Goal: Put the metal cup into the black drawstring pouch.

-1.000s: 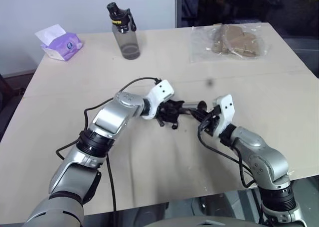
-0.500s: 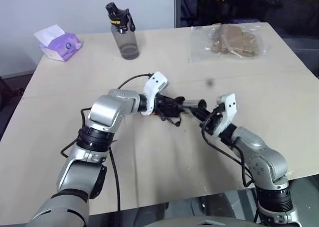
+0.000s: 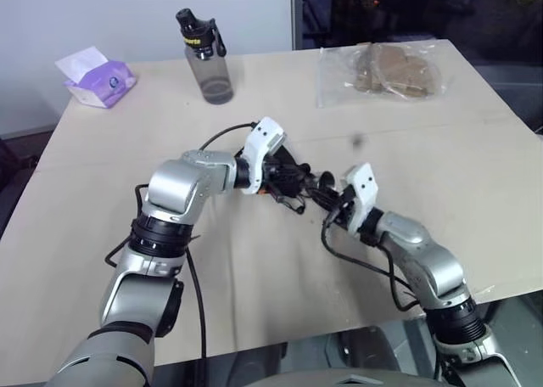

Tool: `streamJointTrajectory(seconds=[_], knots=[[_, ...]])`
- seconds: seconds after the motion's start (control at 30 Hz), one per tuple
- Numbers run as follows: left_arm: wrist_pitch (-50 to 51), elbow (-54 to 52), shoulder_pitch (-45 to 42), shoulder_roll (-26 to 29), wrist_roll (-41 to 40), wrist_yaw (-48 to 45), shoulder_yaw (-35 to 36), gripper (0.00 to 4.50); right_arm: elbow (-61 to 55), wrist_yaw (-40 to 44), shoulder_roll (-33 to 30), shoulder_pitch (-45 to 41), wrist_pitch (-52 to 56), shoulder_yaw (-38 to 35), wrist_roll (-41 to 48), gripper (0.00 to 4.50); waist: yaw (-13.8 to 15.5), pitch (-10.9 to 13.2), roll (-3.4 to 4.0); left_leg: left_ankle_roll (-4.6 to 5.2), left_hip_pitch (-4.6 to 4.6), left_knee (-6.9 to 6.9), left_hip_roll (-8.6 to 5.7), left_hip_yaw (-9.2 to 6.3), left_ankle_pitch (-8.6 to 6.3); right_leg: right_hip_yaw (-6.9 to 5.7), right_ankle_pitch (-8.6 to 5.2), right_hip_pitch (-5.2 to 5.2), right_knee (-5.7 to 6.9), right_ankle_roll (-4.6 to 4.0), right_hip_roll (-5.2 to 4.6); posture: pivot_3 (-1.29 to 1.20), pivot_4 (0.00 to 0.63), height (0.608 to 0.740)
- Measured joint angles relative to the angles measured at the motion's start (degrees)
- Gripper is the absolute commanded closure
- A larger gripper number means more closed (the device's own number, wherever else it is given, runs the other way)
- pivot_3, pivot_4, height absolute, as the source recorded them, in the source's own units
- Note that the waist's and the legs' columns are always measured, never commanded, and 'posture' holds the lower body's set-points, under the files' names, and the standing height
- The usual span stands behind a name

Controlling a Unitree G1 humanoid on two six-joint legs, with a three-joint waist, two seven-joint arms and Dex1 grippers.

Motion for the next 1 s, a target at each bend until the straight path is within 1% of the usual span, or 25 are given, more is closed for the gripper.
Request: streamJointTrajectory(seconds=[0.1,0.23,0.3,0.33,0.4,0.57,0.67,0.73,0.83,1.0], knots=[[-0.07,-0.04,0.08,0.53,-0.43,0.08,0.54,4.41,0.11,0.11,-0.17,0.77,-0.68,-0.13,-0.2,4.5,0.05,-0.01,0.0,0.0,0.0,0.0,0.0,-0.01,0.0,0.0,0.0,0.01,0.0,0.0,0.0,0.0,0.15,0.74],[-0.67,0.03,0.7,2.71,0.06,0.31,0.42,4.41,0.25,0.8,-1.33,2.05,-1.01,-0.18,-0.21,4.5,0.16,-0.01,0.0,0.0,-0.01,0.0,0.0,-0.01,0.0,0.0,0.0,0.01,0.0,0.0,0.0,0.0,0.15,0.74],[-2.25,0.4,0.72,4.39,1.27,0.05,-0.19,4.41,0.41,1.01,-1.49,2.95,-0.97,-0.43,-0.13,4.5,0.23,-0.01,0.0,0.0,-0.01,0.0,0.0,-0.02,0.0,-0.01,0.0,0.01,0.0,0.0,0.0,0.0,0.15,0.74],[-4.75,0.61,0.97,6.0,2.75,-0.63,-1.47,4.41,0.49,1.02,-1.07,3.67,-0.66,-1.09,0.64,4.5,0.25,-0.01,0.0,0.0,-0.01,-0.01,0.0,-0.02,0.0,-0.01,0.0,0.01,-0.01,-0.01,0.0,0.0,0.15,0.74],[-7.32,1.02,1.84,7.24,4.31,-1.46,-2.73,4.41,0.48,1.02,-0.47,4.47,0.11,-2.47,1.93,4.5,0.3,0.0,0.01,0.0,-0.04,-0.01,-0.01,-0.01,0.0,0.0,0.0,0.01,-0.04,-0.01,-0.01,0.0,0.15,0.74],[-11.06,1.94,4.59,7.14,4.78,-2.98,-3.19,4.41,-0.98,0.35,3.41,5.29,4.8,-9.74,11.02,4.5,0.5,0.02,0.01,-0.01,-0.21,-0.03,-0.02,-0.08,0.0,-0.03,0.0,-0.07,-0.16,-0.01,-0.02,0.0,0.15,0.74],[-12.15,2.45,4.66,7.08,4.93,-3.48,-3.27,4.41,-2.74,0.46,4.37,5.29,6.79,-11.78,15.17,4.5,0.44,0.02,0.02,-0.01,-0.25,-0.11,-0.01,-0.06,-0.01,-0.02,0.0,-0.15,-0.21,-0.01,-0.02,0.0,0.15,0.74],[-12.52,2.52,4.65,6.64,4.62,-3.87,-3.07,4.41,-3.04,0.71,4.68,5.29,7.62,-12.12,16.91,4.5,0.4,0.02,0.02,-0.01,-0.25,-0.14,-0.01,-0.05,-0.01,-0.02,0.0,-0.16,-0.23,-0.01,-0.02,0.0,0.15,0.74],[-12.41,2.96,4.5,4.57,3.65,-3.85,-1.87,4.41,-3.07,1.37,4.92,5.29,8.28,-11.86,18.68,4.5,0.39,0.02,0.02,-0.01,-0.26,-0.14,-0.02,-0.05,-0.01,-0.02,0.0,-0.16,-0.24,0.0,-0.02,0.0,0.15,0.74],[-7.13,3.08,2.76,1.55,-0.28,-2.18,2.16,4.41,-3.05,2.06,5.42,5.2,8.38,-10.89,19.15,4.5,0.25,0.03,0.02,0.0,-0.25,-0.14,-0.02,-0.05,-0.01,-0.02,0.0,-0.16,-0.23,0.0,-0.02,0.0,0.15,0.74]])
